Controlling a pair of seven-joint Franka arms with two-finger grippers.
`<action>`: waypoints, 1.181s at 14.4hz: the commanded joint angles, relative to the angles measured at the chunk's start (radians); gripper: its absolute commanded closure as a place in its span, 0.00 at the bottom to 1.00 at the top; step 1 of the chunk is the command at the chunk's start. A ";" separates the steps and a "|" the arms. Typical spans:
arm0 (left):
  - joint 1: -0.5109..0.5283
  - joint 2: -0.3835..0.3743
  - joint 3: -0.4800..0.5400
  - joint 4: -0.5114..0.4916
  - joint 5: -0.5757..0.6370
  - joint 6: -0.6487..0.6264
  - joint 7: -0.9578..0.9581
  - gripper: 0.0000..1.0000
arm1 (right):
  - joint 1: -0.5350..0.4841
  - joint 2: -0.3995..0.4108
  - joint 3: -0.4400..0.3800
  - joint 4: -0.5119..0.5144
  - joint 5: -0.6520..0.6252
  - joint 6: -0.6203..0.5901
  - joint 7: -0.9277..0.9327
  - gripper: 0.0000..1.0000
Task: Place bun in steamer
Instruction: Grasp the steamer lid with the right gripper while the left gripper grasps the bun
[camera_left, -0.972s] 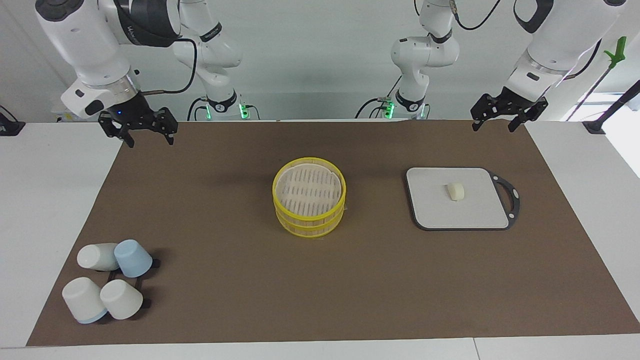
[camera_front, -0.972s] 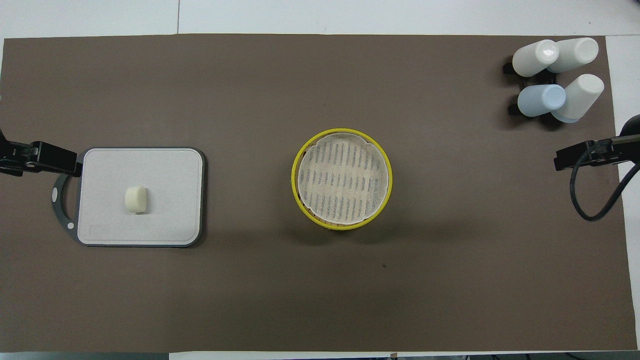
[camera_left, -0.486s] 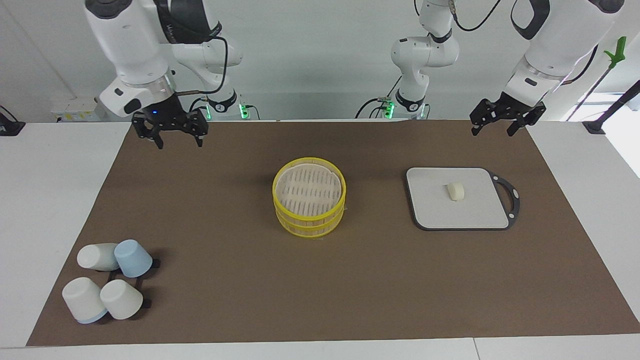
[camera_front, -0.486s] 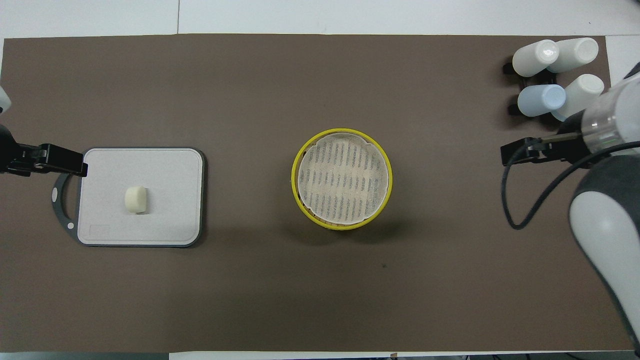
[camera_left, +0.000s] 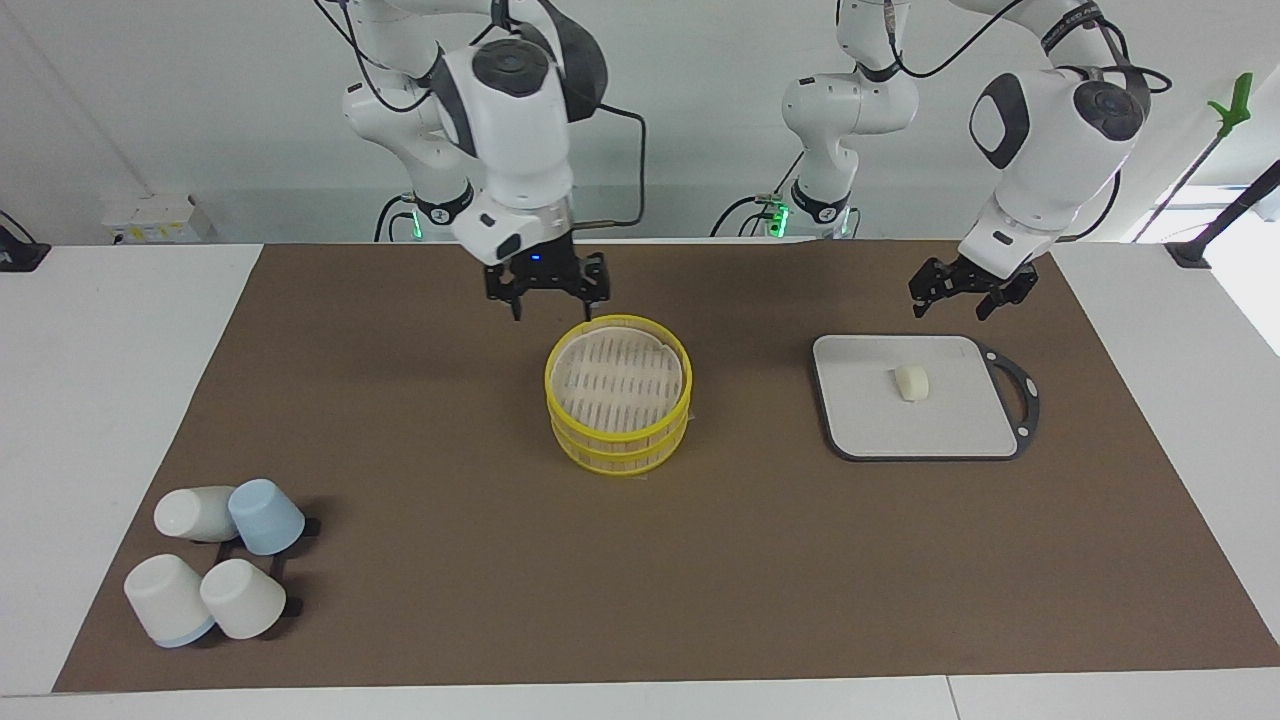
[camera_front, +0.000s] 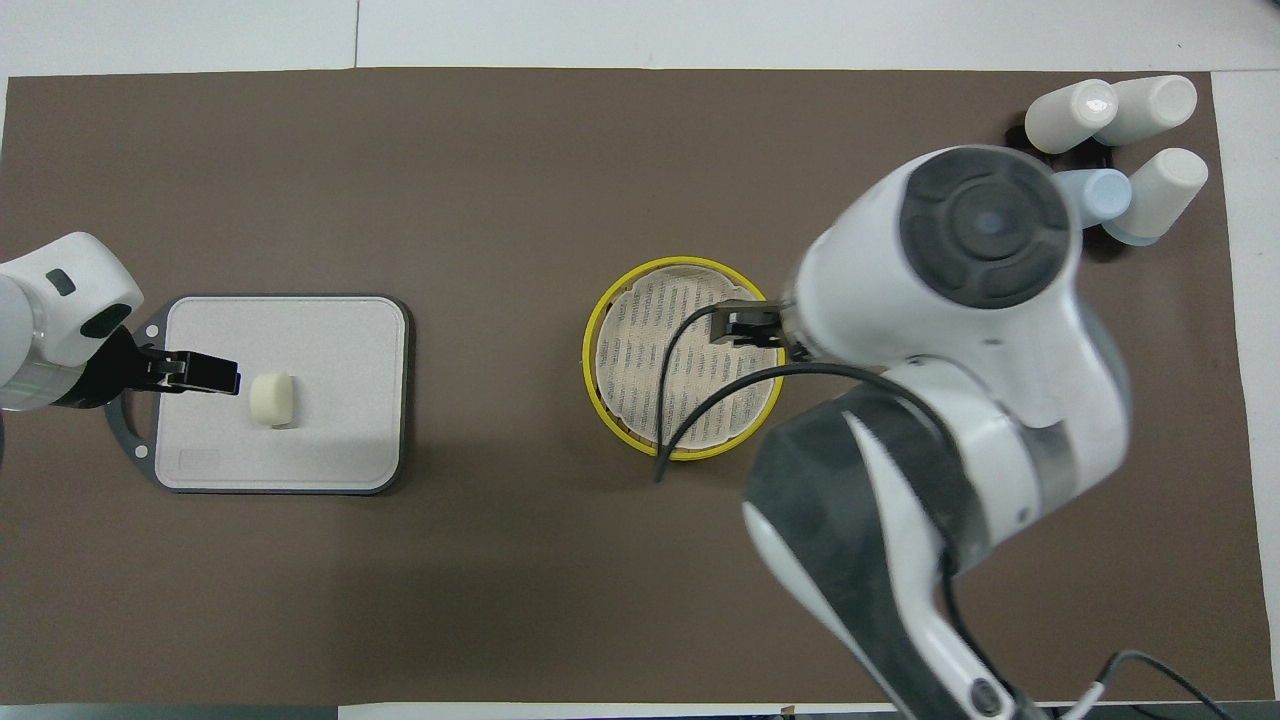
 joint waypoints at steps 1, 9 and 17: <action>0.013 0.006 -0.001 -0.136 0.018 0.181 0.026 0.00 | 0.076 0.090 -0.007 0.068 -0.008 0.064 0.093 0.00; 0.009 0.131 -0.002 -0.215 0.018 0.396 0.031 0.00 | 0.119 0.245 -0.012 0.147 -0.040 0.101 0.159 0.01; 0.029 0.158 -0.005 -0.245 0.018 0.476 0.124 0.00 | 0.140 0.313 -0.016 0.215 -0.082 0.104 0.177 0.03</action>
